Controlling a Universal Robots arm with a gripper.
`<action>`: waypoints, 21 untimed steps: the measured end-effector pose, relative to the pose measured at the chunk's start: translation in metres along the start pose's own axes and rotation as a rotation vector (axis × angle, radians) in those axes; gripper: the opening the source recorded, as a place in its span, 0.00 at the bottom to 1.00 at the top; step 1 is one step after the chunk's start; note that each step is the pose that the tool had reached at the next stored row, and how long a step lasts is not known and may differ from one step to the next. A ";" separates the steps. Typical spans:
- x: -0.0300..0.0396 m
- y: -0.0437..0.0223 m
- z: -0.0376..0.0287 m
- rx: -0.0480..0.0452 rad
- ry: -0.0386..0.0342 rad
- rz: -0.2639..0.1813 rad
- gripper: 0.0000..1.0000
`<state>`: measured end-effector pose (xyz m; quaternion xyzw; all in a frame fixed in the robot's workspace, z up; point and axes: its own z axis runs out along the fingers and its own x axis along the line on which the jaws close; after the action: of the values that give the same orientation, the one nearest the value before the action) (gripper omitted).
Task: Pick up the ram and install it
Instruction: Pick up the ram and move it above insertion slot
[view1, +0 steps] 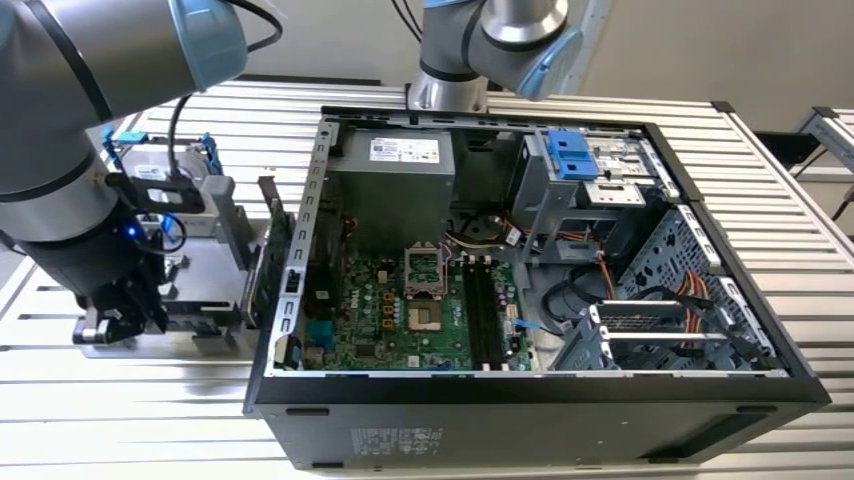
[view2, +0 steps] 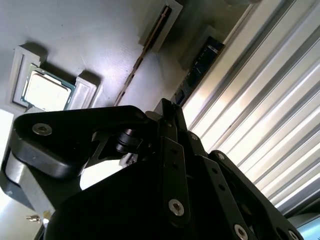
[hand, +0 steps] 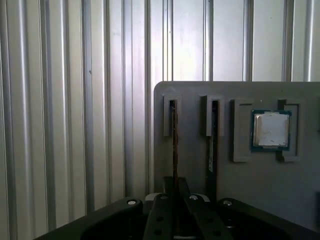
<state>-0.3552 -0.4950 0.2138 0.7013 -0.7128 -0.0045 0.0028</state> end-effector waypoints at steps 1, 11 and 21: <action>0.0000 0.0000 -0.0007 0.0000 -0.0001 0.000 0.00; 0.0000 0.0001 -0.0085 0.0001 -0.0002 0.000 0.00; -0.0001 0.0002 -0.0192 0.0000 -0.0002 0.000 0.00</action>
<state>-0.3552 -0.4950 0.2330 0.7013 -0.7128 -0.0046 0.0028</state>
